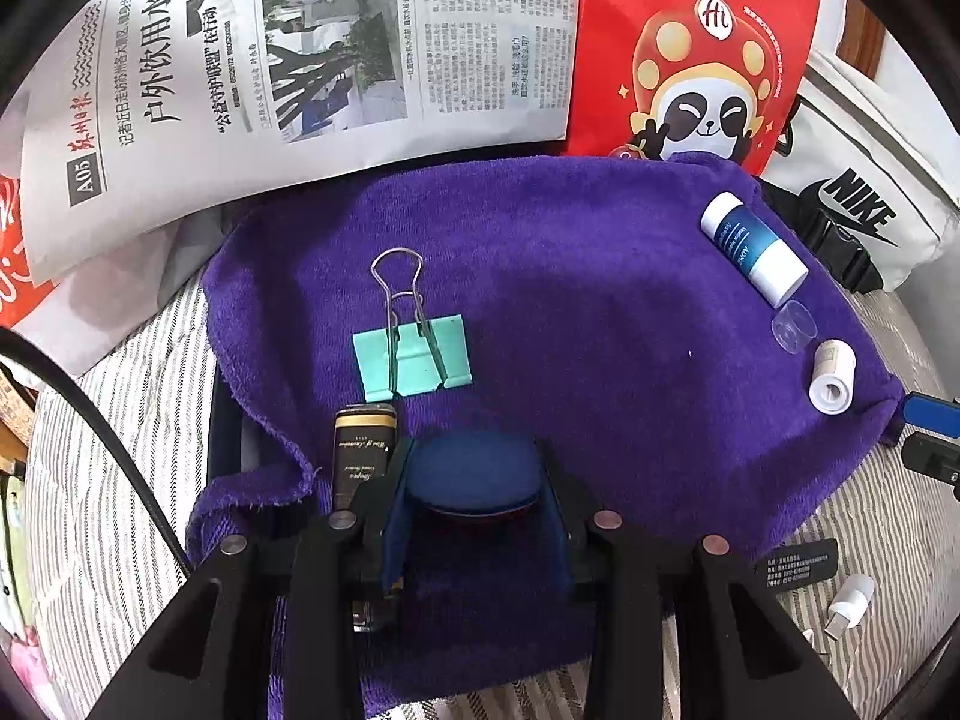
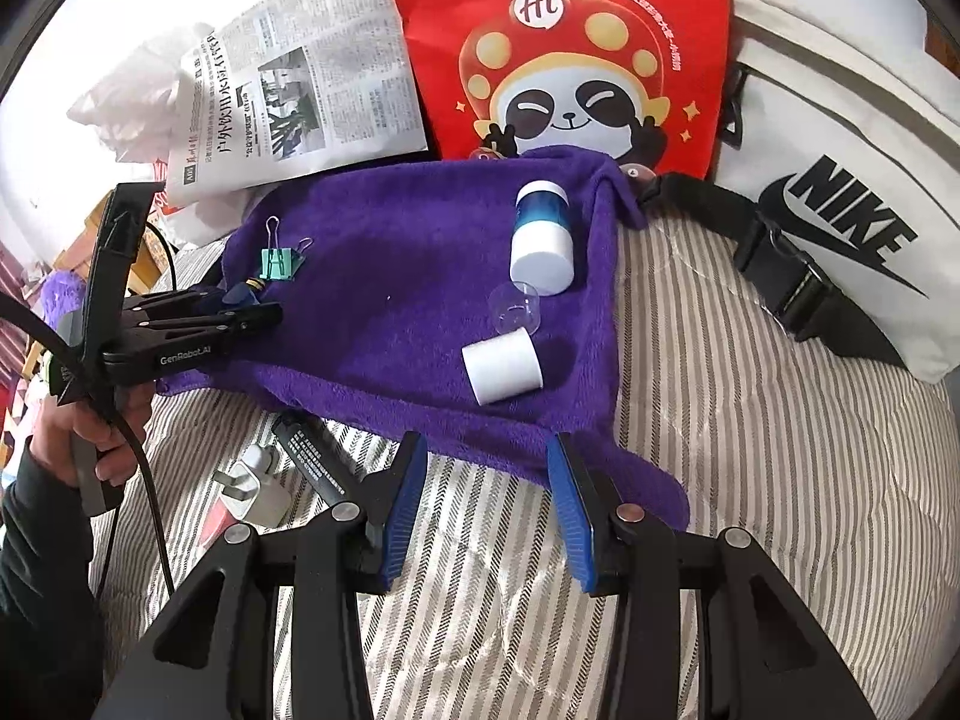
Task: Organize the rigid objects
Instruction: 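Lower the Vaseline jar onto the towel beside the black bottle and open left gripper, then grasp the pink tube with left gripper while right gripper reaches toward white USB bulb, then grasp the white USB bulb with right gripper while left gripper lifts pink tube, then lower pink tube onto towel and open left gripper while right gripper carries bulb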
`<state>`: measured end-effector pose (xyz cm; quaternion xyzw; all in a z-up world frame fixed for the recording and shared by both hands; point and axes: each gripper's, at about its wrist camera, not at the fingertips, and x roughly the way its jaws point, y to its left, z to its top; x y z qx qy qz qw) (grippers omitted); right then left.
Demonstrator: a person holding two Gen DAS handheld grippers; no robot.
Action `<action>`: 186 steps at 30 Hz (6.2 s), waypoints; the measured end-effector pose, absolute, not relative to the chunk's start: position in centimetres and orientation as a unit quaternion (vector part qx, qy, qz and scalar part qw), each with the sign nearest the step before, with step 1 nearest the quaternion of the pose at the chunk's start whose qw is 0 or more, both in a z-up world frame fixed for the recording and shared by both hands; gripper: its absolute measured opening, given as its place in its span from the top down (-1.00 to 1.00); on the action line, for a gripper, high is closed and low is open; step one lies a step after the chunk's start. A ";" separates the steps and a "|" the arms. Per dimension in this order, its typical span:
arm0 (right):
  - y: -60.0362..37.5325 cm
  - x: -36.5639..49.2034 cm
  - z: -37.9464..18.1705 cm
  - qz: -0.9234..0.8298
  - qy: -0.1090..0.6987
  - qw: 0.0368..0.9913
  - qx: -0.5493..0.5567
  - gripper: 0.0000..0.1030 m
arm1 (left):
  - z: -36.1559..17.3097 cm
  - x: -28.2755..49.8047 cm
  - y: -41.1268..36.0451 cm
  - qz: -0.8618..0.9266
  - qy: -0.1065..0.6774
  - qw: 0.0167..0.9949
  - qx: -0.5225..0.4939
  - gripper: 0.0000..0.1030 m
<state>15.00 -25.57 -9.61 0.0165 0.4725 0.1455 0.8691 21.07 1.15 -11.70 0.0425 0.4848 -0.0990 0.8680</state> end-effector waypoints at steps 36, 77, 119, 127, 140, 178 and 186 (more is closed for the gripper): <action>-26.9 6.7 -8.2 0.122 0.471 0.872 0.047 0.17 | -9.1 10.2 -2.2 -0.144 0.484 0.862 0.038 0.13; -23.8 5.7 -11.3 0.136 0.509 0.850 0.018 0.16 | -11.5 8.9 -0.7 -0.131 0.486 0.863 0.046 0.70; -20.3 5.8 -13.0 0.092 0.468 0.878 -0.042 0.31 | -11.7 5.1 5.1 -0.083 0.475 0.876 0.002 0.69; -20.8 5.4 -12.8 0.097 0.474 0.875 -0.030 0.31 | -11.6 5.4 5.3 -0.081 0.492 0.867 -0.016 0.70; -22.6 5.1 -11.9 0.111 0.475 0.873 -0.002 0.31 | -11.5 5.6 5.7 -0.079 0.512 0.854 -0.040 0.70; -23.0 15.0 -7.0 0.125 0.431 0.893 -0.033 0.31 | -8.0 21.1 -0.8 -0.156 0.493 0.854 -0.065 0.70; -22.9 16.3 -7.9 0.123 0.439 0.889 -0.037 0.31 | -9.9 23.8 -2.5 -0.128 0.508 0.852 -0.019 0.70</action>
